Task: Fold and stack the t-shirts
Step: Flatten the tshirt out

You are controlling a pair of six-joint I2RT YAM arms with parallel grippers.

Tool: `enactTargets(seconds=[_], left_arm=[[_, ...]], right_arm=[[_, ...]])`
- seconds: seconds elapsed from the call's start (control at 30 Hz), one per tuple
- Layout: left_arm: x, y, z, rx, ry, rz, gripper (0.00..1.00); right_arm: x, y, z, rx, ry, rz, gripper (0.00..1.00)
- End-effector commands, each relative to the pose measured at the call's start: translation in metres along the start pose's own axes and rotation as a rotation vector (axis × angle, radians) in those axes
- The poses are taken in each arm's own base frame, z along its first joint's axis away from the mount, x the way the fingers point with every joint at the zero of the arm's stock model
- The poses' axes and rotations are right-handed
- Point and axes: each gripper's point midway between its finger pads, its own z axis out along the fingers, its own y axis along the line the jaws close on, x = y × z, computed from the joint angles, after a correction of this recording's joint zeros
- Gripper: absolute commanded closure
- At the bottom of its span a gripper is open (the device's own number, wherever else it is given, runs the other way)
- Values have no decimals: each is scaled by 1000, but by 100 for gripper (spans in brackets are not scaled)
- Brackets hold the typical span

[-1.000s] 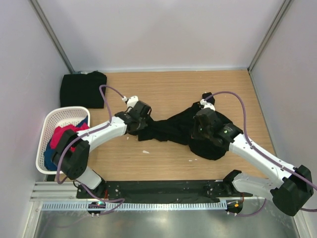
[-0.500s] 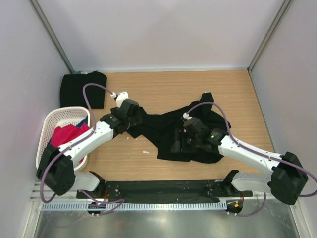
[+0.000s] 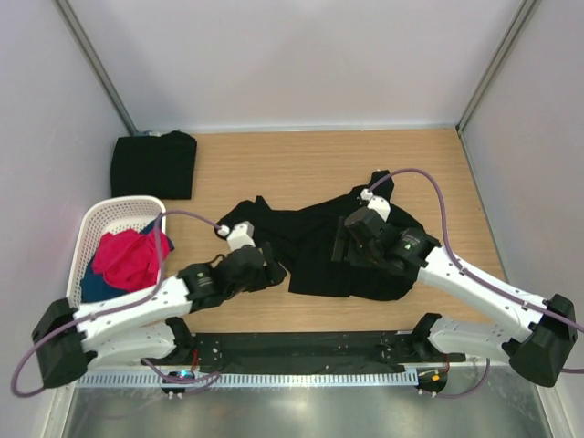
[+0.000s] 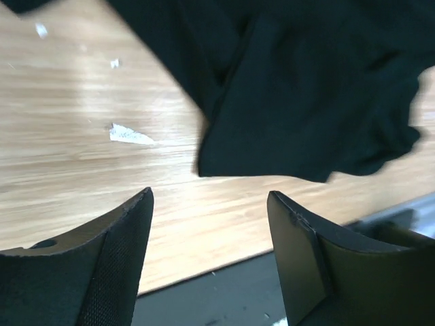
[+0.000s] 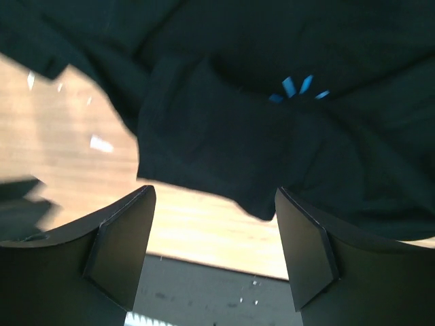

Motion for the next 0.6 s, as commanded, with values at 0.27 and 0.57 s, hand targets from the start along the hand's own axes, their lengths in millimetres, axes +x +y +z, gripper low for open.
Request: enactTargets(seconds=[0.27, 0.57], left_arm=[[55, -15, 82, -71, 138, 72, 37], [88, -22, 96, -64, 189, 58, 63]], right_arm=[[-39, -1, -2, 77, -97, -26, 23], [-32, -24, 1, 147, -108, -19, 21]])
